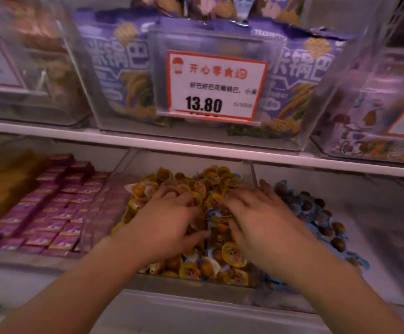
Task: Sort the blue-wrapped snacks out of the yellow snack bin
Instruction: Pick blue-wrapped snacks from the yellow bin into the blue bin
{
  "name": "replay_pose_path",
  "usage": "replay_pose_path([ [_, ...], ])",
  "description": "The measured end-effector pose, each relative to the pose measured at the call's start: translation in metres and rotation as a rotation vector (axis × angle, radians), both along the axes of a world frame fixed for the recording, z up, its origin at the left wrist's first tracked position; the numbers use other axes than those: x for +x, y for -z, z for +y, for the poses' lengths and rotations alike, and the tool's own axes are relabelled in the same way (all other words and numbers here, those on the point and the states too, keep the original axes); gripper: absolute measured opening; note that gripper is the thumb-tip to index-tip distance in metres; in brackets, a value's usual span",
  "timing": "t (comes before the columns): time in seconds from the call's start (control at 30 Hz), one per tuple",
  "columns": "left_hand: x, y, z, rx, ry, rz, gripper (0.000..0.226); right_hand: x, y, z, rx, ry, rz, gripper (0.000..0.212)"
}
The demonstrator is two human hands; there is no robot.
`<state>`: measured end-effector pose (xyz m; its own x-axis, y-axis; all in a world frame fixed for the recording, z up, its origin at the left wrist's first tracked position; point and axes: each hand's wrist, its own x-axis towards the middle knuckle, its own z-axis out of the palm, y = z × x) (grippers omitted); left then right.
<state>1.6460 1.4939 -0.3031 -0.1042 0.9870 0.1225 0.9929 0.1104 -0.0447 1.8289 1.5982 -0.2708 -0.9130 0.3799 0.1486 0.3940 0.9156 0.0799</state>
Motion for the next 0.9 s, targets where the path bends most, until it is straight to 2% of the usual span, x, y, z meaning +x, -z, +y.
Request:
replay_pose_path([
  [0.13,0.003,0.007,-0.004,-0.031,0.029,0.004,0.055,-0.035,0.009,-0.009,0.150,0.133,-0.377,0.061],
  [0.3,0.005,0.027,-0.008,0.028,0.109,-0.107,0.055,-0.044,0.011,-0.009,0.215,0.140,-0.513,0.056],
  [0.4,0.006,0.031,-0.004,0.039,0.081,-0.118,0.062,-0.044,0.008,-0.013,0.143,0.127,-0.492,0.048],
  [0.53,0.011,0.031,0.003,0.081,0.035,-0.113,0.039,-0.051,0.000,-0.015,-0.066,0.155,-0.439,0.028],
  [0.63,0.006,0.024,-0.003,0.116,-0.038,-0.158,0.044,-0.055,-0.006,-0.007,-0.237,0.164,-0.404,0.015],
  [0.7,-0.004,0.015,-0.013,0.199,-0.117,-0.211,0.046,-0.058,-0.011,0.003,-0.335,0.191,-0.328,0.016],
  [0.8,-0.023,0.003,-0.032,0.335,-0.216,-0.268,0.036,-0.063,-0.002,0.011,-0.274,0.250,-0.208,0.017],
  [0.9,-0.027,0.000,-0.043,0.337,-0.214,-0.298,0.033,-0.072,0.033,0.006,-0.191,0.279,-0.250,0.025],
])
